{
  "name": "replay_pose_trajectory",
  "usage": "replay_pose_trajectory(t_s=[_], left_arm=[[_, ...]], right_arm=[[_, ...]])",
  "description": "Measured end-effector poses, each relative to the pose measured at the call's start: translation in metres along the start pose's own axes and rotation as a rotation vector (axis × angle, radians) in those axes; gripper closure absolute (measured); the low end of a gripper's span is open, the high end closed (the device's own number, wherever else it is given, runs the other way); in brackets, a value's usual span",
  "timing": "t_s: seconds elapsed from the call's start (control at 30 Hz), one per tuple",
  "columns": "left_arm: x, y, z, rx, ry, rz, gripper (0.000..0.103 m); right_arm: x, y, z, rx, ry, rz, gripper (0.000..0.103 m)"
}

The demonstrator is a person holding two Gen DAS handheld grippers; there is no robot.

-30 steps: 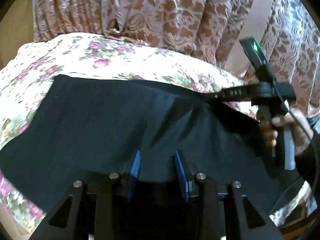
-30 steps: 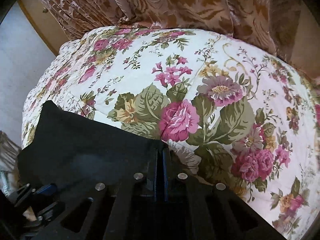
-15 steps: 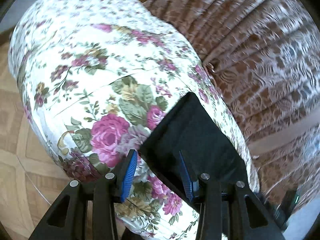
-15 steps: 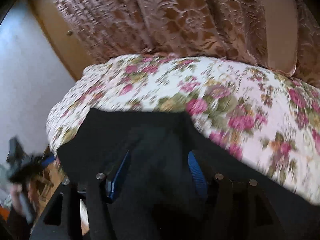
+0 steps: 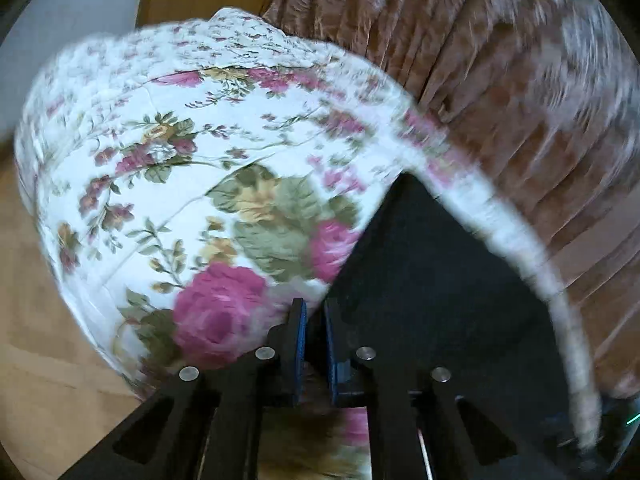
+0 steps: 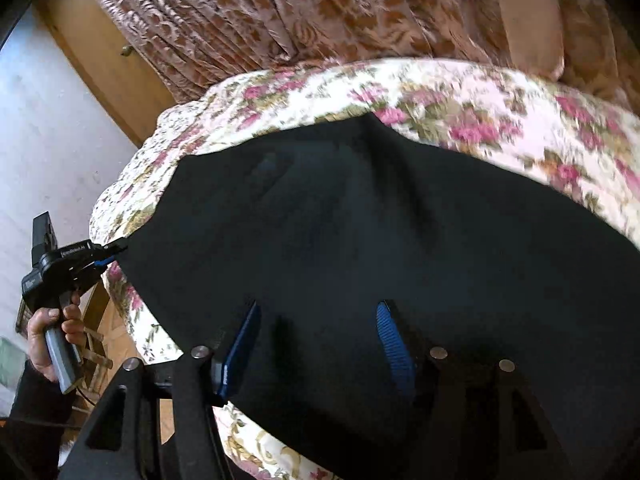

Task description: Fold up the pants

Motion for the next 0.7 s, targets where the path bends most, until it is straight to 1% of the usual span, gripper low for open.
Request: replay_pose_trajectory(t_s=[0.07, 0.1, 0.13, 0.2, 0.23, 0.27, 0.3, 0.37, 0.43, 0.57, 0.6, 0.67, 0.7], left_arm=[[-0.001, 0.000, -0.001, -0.014, -0.008, 0.028, 0.086], [-0.005, 0.004, 0.000, -0.037, -0.042, 0.085, 0.074], [-0.009, 0.009, 0.001, -0.062, -0.072, 0.151, 0.067], [-0.020, 0.025, 0.000, -0.124, -0.144, 0.304, 0.069], [-0.026, 0.034, -0.001, -0.149, -0.170, 0.313, 0.069], [-0.033, 0.042, -0.002, -0.172, -0.192, 0.302, 0.069], [-0.045, 0.052, -0.006, -0.193, -0.223, 0.274, 0.069], [-0.066, 0.063, -0.014, -0.209, -0.269, 0.236, 0.068], [-0.088, 0.067, -0.020, -0.215, -0.323, 0.198, 0.068], [-0.135, 0.068, -0.044, -0.200, -0.424, 0.115, 0.068], [-0.151, 0.068, -0.052, -0.191, -0.454, 0.088, 0.068], [-0.168, 0.066, -0.064, -0.178, -0.487, 0.056, 0.068], [-0.180, 0.062, -0.071, -0.160, -0.506, 0.028, 0.068]], right_arm=[[-0.005, -0.007, -0.003, 0.007, -0.015, -0.008, 0.041], [-0.004, -0.007, -0.005, -0.005, -0.007, -0.012, 0.041], [-0.002, -0.008, -0.005, -0.009, 0.007, -0.019, 0.039], [0.001, -0.009, -0.005, -0.011, 0.024, -0.026, 0.036], [0.002, -0.009, -0.006, -0.014, 0.029, -0.027, 0.034], [0.003, -0.008, -0.006, -0.016, 0.032, -0.025, 0.033], [0.003, -0.008, -0.006, -0.017, 0.031, -0.022, 0.032], [0.002, -0.007, -0.005, -0.023, 0.019, -0.011, 0.031], [0.000, -0.004, -0.004, -0.031, -0.001, 0.003, 0.031], [-0.003, 0.010, -0.005, -0.059, -0.034, 0.003, 0.032], [-0.003, 0.015, -0.005, -0.071, -0.035, -0.007, 0.032], [-0.005, 0.028, -0.007, -0.100, -0.028, -0.034, 0.032], [-0.006, 0.034, -0.007, -0.113, -0.023, -0.058, 0.032]])
Point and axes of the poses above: each gripper's, at about its wrist camera, not at the fingertips, and y roughly against the way its jaws point, x to its left, z to its top, the point moved 2 cm from there along -y, roughly the way its jaws point, and after that the axes turned 1 degree about -y, right-handed, at the moved point
